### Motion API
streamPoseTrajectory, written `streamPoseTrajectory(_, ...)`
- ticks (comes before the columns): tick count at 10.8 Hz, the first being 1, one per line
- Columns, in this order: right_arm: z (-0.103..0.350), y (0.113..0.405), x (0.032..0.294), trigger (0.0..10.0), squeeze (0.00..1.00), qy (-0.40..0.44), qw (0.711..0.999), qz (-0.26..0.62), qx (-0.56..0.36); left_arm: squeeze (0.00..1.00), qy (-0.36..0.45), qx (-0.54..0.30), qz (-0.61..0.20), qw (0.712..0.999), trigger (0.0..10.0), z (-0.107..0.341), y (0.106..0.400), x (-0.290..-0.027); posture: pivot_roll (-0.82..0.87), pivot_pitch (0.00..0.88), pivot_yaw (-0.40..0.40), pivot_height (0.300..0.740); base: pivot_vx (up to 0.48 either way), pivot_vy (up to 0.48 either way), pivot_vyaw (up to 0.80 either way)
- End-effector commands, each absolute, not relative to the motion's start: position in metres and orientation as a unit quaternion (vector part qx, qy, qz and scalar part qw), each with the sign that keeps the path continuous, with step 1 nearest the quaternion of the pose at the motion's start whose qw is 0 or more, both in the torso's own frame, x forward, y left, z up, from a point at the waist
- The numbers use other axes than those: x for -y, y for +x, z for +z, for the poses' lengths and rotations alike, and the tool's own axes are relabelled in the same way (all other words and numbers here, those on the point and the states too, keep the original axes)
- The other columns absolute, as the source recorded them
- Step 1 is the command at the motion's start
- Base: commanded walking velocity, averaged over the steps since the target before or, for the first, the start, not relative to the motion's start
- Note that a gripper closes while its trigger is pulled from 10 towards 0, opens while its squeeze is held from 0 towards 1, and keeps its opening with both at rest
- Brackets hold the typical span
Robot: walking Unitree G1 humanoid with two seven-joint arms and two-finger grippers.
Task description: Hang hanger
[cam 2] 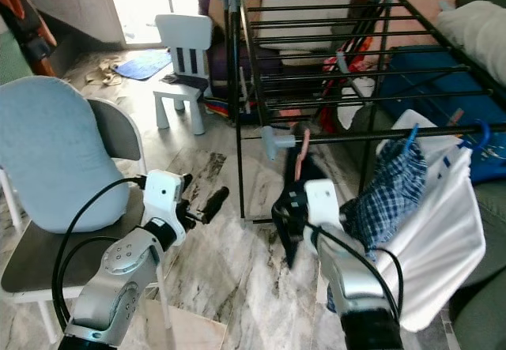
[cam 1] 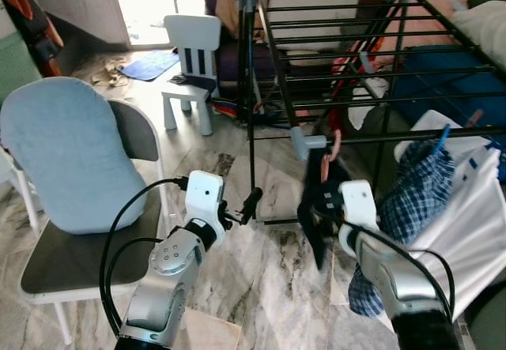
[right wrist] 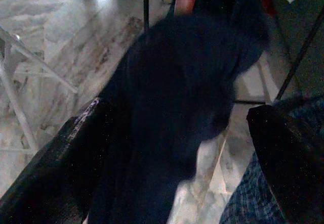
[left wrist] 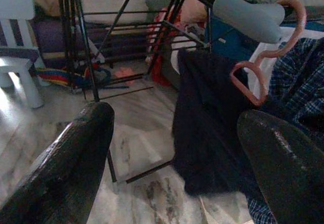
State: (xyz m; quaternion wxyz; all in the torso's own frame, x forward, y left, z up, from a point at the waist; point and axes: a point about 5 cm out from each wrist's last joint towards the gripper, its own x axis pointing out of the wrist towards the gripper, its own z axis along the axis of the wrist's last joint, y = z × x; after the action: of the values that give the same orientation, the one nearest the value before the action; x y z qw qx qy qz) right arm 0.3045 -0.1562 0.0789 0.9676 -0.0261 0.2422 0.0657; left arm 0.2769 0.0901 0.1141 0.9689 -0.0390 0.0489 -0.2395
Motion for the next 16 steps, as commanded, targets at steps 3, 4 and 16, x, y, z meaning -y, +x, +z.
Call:
streamPoseTrajectory(3, 0.088, 0.309, 0.147, 10.0, 0.00, -0.029, 0.972, 0.086, -0.217, 0.00, -0.046, -0.056, -0.234, 0.969, 10.0, 0.114, 0.277, -0.090, -0.11, 0.000, 0.009, 0.740, 0.000, 0.000, 0.00)
streamPoseTrajectory(4, 0.082, 0.308, 0.148, 10.0, 0.00, -0.030, 0.969, 0.087, -0.228, 0.00, -0.052, -0.061, -0.232, 0.969, 10.0, 0.114, 0.276, -0.090, -0.11, 0.000, 0.008, 0.740, 0.000, 0.000, 0.00)
streamPoseTrajectory(16, 0.056, 0.304, 0.185, 1.3, 0.00, -0.067, 0.957, 0.036, -0.281, 0.00, -0.071, -0.106, -0.242, 0.962, 10.0, 0.108, 0.275, -0.085, -0.11, 0.000, 0.012, 0.740, 0.000, 0.000, 0.00)
